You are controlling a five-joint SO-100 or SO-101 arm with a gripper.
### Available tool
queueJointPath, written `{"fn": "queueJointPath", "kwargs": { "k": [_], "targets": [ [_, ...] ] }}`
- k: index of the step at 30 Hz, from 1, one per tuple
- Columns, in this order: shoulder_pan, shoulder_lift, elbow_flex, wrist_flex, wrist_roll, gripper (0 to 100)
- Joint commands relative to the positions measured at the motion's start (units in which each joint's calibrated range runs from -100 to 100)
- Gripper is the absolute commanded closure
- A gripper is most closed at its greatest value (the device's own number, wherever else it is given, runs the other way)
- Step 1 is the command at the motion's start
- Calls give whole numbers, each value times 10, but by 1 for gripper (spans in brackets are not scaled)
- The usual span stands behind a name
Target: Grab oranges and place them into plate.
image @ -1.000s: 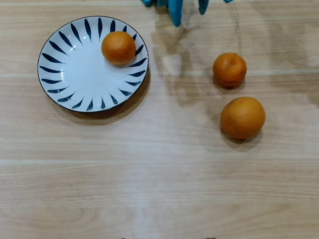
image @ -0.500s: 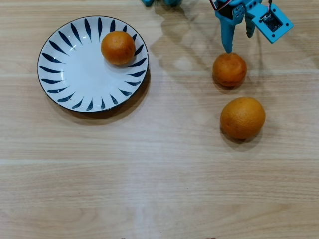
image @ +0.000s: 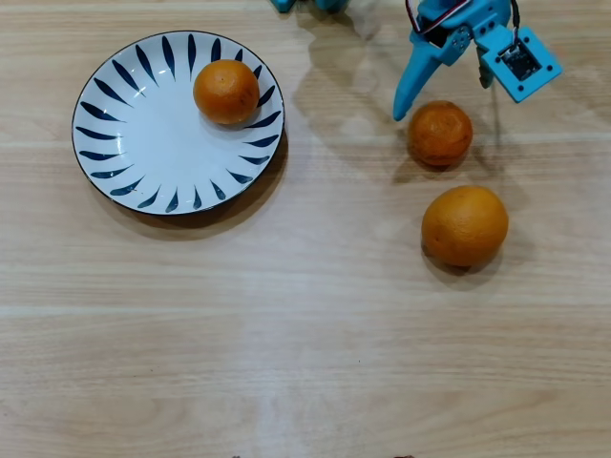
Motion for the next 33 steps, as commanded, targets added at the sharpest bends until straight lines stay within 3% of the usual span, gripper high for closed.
{"fn": "queueJointPath", "kwargs": {
  "k": [1, 10, 13, 23, 33],
  "targets": [
    [18, 43, -4, -58, -1, 52],
    [33, 133, -4, -99, -4, 52],
    [35, 142, -4, -99, -4, 61],
    [34, 135, 21, -126, -4, 68],
    [43, 56, 2, -117, 2, 68]
  ]
}}
